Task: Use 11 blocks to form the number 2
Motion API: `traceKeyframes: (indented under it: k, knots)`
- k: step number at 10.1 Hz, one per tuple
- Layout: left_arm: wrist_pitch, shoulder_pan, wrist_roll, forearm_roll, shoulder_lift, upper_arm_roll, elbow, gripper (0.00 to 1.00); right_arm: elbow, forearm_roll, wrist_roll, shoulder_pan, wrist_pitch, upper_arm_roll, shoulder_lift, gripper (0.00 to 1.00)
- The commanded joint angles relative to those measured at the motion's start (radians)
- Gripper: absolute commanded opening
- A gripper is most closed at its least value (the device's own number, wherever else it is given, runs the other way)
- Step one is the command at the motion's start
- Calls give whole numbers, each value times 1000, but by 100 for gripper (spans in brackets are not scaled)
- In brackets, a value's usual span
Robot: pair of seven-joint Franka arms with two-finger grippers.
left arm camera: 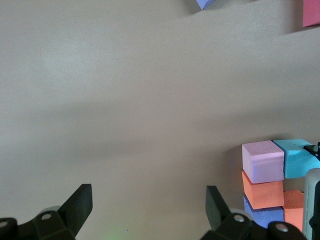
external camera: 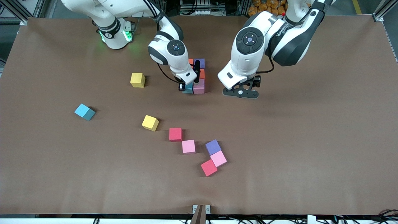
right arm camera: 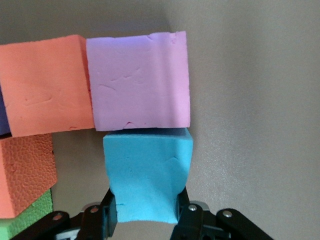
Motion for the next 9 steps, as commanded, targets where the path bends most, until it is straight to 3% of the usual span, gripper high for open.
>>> traceKeyframes:
  k: [1,2,3,9]
  knots:
    - [-22,8,25,-21,4,-4,20,100,19,21,-7,11,-3,-2,15,0]
    - [-22,8,25,-21,5,-4,21,100,19,21,-4,16,-3,-2,15,39]
    - [-22,8,25,-21,5,-4,21,100,19,20,-4,16,3,-2,14,99]
    - [-22,16,25,-22,3,-3,21,100,19,21,-7,14,-3,-1,5,100]
